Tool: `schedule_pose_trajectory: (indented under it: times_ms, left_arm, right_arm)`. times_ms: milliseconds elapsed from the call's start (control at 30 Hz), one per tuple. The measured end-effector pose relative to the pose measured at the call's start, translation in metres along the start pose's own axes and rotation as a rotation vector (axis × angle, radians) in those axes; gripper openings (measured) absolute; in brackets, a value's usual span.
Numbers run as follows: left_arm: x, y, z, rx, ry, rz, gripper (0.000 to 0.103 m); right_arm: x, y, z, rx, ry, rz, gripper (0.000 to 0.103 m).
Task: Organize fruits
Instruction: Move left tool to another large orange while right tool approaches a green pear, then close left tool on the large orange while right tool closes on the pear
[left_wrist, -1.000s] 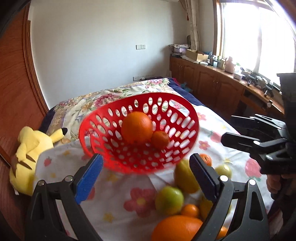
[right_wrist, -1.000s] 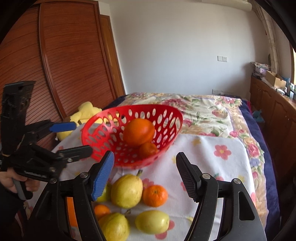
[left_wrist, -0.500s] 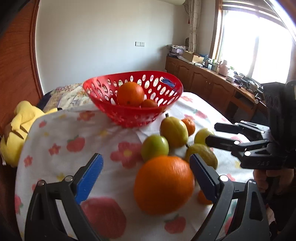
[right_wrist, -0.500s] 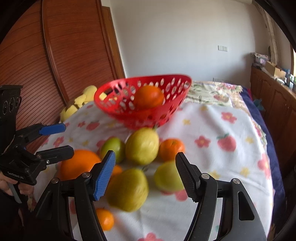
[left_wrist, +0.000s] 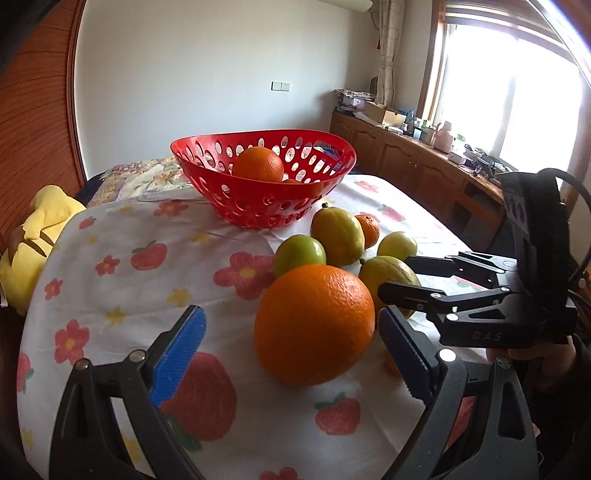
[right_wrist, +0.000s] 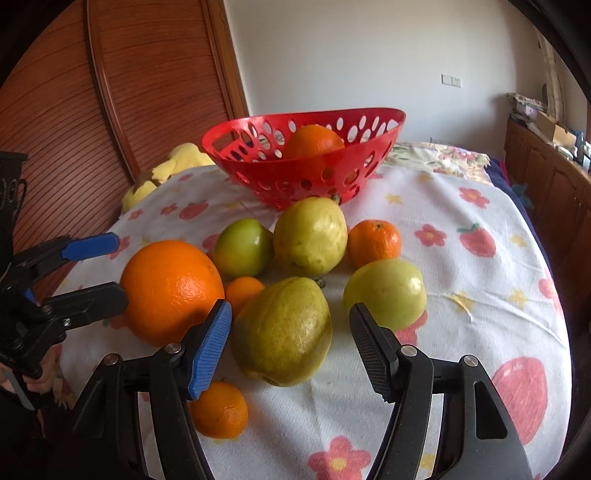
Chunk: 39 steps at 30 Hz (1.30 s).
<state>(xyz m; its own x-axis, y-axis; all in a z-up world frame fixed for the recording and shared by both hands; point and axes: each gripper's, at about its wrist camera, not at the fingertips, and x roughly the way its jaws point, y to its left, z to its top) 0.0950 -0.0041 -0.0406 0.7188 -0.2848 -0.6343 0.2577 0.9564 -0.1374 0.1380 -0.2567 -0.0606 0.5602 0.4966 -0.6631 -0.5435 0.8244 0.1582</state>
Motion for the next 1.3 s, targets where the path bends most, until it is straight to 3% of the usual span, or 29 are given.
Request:
schedule_pose_trajectory:
  times_ms: [333, 433, 1300]
  left_arm:
    - [0.007, -0.002, -0.007, -0.011, 0.009, -0.013, 0.095]
    - [0.009, -0.005, -0.01, -0.006, 0.013, -0.012, 0.095]
    - [0.034, -0.008, -0.015, -0.004, 0.032, 0.003, 0.095]
  right_arm:
    - [0.01, 0.002, -0.006, -0.007, 0.039, 0.007, 0.069]
    - [0.012, 0.001, -0.007, -0.004, 0.047, 0.019, 0.063]
    - [0.011, 0.0, -0.011, -0.013, 0.016, 0.016, 0.063]
